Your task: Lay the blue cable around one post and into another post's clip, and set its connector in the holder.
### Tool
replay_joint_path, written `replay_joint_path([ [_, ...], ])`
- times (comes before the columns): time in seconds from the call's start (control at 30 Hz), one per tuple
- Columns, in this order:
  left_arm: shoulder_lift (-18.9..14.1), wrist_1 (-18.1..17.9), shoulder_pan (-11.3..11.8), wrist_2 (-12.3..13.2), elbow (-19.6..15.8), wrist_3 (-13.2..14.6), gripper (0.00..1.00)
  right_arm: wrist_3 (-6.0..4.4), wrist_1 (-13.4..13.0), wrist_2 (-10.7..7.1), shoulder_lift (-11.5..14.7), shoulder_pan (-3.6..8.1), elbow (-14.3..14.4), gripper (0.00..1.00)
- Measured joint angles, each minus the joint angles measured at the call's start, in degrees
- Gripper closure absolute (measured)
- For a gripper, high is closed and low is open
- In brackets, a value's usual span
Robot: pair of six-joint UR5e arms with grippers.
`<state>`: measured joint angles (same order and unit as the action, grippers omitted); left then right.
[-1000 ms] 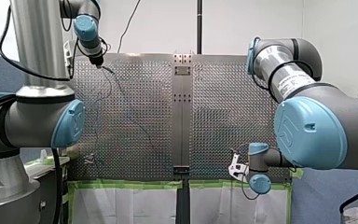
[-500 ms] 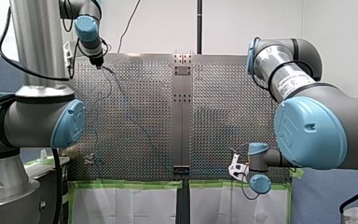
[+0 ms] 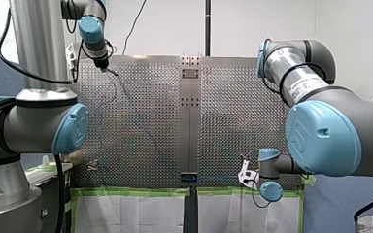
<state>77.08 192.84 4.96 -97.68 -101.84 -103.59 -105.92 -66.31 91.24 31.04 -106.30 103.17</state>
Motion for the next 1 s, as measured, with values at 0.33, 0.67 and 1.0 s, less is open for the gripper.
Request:
replay_joint_path([
  [0.33, 0.0, 0.0, -0.2, 0.0, 0.0, -0.1, 0.0, 0.0, 0.1, 0.0, 0.0, 0.0, 0.0, 1.0],
  [0.67, -0.1, 0.0, -0.4, -0.7, 0.0, -0.1, 0.0, 0.04, 0.1, 0.06, 0.0, 0.0, 0.0, 1.0],
  [1.0, -1.0, -1.3, -1.5, 0.3, -3.0, 1.0, 0.0, 0.18, 0.1, 0.08, 0.0, -0.03, 0.0, 1.0],
])
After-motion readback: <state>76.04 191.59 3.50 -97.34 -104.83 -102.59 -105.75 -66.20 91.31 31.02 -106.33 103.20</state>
